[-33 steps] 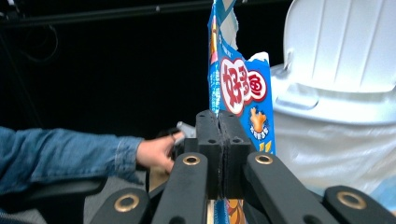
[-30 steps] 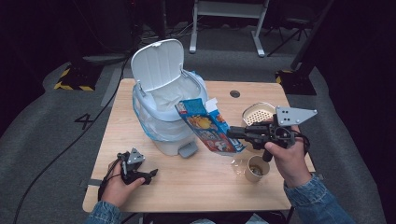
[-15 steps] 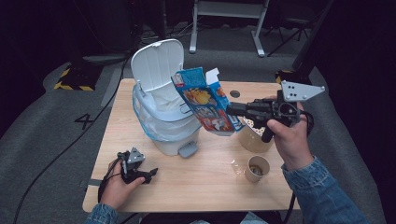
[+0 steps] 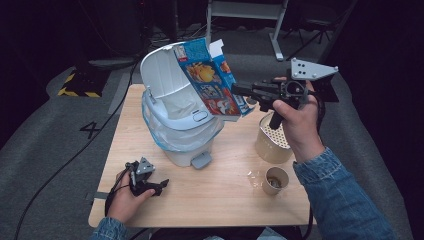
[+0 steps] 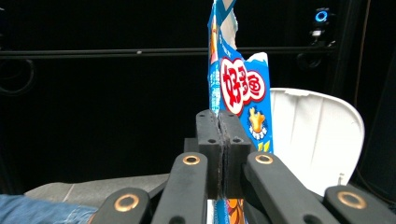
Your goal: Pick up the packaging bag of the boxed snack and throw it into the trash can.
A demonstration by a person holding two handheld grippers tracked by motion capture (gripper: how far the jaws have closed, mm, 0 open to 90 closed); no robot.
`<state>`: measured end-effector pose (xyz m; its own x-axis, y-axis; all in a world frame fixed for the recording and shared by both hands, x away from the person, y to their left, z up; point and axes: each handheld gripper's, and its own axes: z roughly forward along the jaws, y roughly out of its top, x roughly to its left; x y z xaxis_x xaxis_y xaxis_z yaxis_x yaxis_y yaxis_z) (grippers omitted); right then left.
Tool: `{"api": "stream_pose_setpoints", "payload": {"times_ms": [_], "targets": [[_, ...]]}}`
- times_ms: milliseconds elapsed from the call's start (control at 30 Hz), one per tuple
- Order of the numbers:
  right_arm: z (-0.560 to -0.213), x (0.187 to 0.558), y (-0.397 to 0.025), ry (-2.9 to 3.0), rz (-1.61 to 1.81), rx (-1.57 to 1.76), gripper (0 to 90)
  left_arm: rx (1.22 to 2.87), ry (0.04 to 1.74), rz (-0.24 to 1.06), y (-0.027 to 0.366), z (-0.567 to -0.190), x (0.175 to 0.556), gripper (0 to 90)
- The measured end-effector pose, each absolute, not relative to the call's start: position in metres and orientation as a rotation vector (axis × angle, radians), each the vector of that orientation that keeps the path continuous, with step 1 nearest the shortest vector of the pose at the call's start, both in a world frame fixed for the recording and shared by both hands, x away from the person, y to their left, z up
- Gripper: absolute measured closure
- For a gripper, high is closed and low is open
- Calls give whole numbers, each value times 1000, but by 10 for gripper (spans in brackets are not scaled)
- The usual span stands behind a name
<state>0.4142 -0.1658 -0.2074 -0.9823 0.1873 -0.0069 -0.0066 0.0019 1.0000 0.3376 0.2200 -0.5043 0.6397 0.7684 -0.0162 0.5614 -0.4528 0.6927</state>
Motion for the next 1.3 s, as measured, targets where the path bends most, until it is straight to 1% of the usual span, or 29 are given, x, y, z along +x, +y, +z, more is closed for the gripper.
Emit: {"api": "stream_pose_setpoints", "payload": {"times_ms": [267,533,633,800,1000,1300], "targets": [[-200,430,-151,2101,2109,209,892,2175,1036,391,220,-505,338,170],[-202,449,-116,2074,2122,198,891,2170,1040,395,219,-505,338,171],[-203,453,-109,2077,2124,193,891,2171,1033,395,220,-505,340,171],[-209,461,-97,2072,2150,200,890,2176,1034,393,220,-504,340,171],[-224,472,-80,2071,2201,214,890,2173,1038,393,220,-505,341,170],[-239,476,-63,2103,2192,202,889,2173,1037,391,220,-505,342,171]]}}
